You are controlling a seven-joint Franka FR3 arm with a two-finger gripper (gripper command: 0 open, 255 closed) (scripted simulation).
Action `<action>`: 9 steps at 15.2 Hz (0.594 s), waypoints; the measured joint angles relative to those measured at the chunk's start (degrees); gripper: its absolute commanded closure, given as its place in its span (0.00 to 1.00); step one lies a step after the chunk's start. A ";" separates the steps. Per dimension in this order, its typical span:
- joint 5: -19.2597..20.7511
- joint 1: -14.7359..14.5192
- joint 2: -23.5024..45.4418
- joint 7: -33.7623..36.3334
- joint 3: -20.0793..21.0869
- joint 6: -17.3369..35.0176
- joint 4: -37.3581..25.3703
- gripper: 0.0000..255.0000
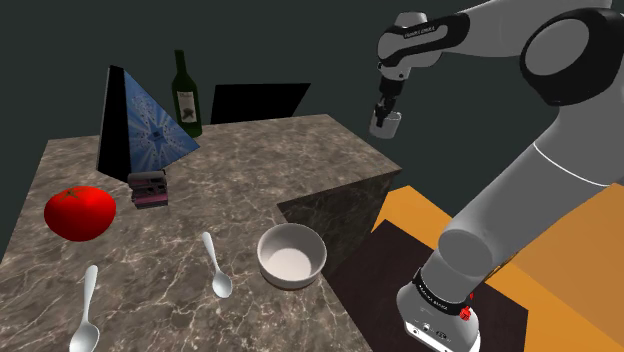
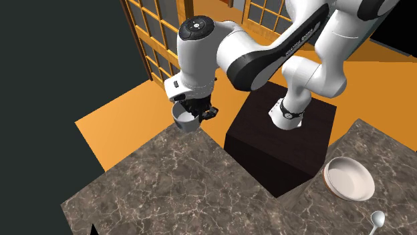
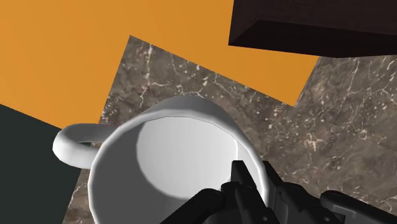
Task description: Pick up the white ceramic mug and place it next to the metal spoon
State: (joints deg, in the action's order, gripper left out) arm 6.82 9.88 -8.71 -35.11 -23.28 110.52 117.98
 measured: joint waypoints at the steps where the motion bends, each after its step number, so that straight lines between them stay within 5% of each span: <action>1: 0.28 -0.56 -1.02 1.55 0.93 -0.26 0.85 1.00; 9: 0.35 -4.78 -5.68 13.20 8.16 -0.58 6.04 1.00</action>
State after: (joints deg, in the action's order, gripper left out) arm 7.17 5.11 -14.39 -21.91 -15.12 109.93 124.03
